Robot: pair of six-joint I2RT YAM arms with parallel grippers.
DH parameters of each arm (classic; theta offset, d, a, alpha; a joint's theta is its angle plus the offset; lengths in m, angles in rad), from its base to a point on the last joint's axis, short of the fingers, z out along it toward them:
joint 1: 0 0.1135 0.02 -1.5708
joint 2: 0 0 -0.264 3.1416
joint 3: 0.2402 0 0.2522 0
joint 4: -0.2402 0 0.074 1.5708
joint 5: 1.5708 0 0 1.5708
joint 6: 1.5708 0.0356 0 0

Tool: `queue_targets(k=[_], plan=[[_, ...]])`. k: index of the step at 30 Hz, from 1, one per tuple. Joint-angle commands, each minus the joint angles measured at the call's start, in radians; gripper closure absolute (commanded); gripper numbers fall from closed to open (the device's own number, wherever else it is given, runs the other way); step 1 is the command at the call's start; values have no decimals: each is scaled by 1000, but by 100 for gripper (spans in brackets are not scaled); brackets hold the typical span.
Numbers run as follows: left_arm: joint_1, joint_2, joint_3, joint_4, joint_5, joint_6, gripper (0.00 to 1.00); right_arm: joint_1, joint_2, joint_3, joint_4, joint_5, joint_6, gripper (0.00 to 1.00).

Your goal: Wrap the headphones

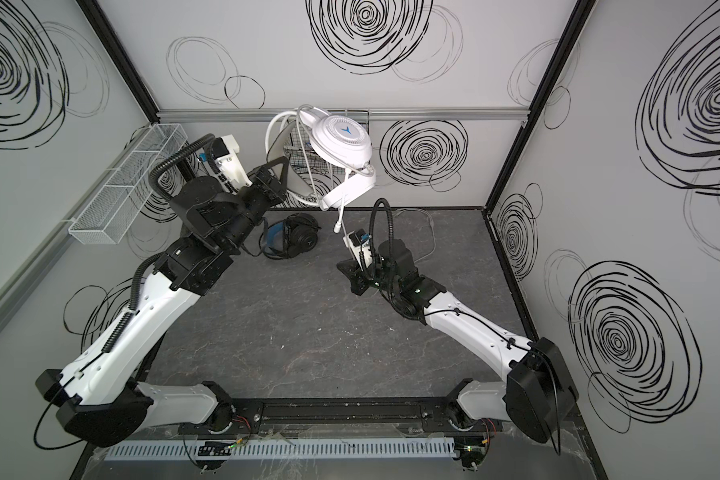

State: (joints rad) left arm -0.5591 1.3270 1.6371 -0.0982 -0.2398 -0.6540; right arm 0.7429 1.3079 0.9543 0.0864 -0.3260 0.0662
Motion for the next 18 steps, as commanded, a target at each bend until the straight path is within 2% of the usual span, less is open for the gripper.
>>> queue_targets(k=[1, 9, 14, 18], plan=[[29, 7, 66, 38, -146, -38, 100, 78, 17, 40, -160, 62, -102, 100], [56, 40, -1, -39, -344, 126, 100, 276, 6, 140, -335, 249, -241, 100], [88, 52, -114, -33, -432, 221, 100, 411, 15, 258, -442, 400, -333, 100], [94, 44, -201, -15, -481, 307, 100, 458, 32, 336, -496, 491, -379, 100]])
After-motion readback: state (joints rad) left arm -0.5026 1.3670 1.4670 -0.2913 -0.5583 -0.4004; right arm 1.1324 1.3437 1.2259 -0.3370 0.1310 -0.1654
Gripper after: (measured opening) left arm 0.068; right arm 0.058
